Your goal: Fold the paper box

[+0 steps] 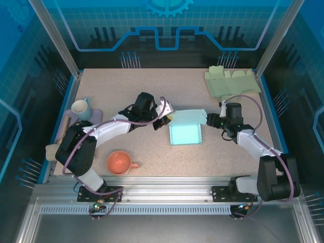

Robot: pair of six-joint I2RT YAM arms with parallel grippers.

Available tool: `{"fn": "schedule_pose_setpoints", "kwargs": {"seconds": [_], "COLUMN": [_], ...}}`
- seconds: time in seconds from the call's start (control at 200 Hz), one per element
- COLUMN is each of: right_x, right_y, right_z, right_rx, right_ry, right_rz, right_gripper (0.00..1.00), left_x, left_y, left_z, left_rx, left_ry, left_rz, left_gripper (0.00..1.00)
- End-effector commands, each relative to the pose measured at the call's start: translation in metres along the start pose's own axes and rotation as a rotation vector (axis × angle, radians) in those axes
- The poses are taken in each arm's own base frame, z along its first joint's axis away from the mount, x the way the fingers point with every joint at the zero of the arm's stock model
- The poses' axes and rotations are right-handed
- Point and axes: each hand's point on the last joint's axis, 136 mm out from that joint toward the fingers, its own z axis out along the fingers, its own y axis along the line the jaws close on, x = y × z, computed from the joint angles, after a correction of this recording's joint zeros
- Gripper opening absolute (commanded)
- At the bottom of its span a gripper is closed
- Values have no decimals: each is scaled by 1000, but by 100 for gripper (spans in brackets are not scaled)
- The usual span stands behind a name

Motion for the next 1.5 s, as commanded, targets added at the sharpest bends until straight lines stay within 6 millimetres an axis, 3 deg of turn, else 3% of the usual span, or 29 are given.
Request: {"fn": "schedule_pose_setpoints", "kwargs": {"seconds": [0.0, 0.21, 0.375, 0.54, 0.695, 0.955, 1.29, 1.495], "right_x": [-18, -24, -15, -15, -26, -50, -25, -17], "right_y": [47, 85, 115, 125, 110, 46, 50, 59], "right_z": [-5, -19, -37, -54, -55, -45, -33, -31], "right_rx": [-188, -373, -503, -558, -517, -318, -393, -461], "right_ry": [-48, -55, -76, -124, -168, -250, -184, -171], "right_rz": [-123, -274, -383, -459, -484, -393, -443, -456], "right_gripper": [63, 64, 64, 64, 65, 66, 67, 67], "left_x": [-15, -23, -22, -19, -20, -19, -8, -7], "left_y": [-12, -2, -7, -5, -7, -7, 10, 24], "left_z": [-10, -20, -21, -20, -23, -26, -27, -38], "left_rx": [142, 166, 192, 189, 192, 178, 76, 15], "left_ry": [-8, 16, 15, 24, 26, 31, 66, 38], "left_rz": [46, 38, 36, 31, 31, 37, 35, 22], "left_gripper": [0, 0, 0, 0, 0, 0, 0, 0]}}
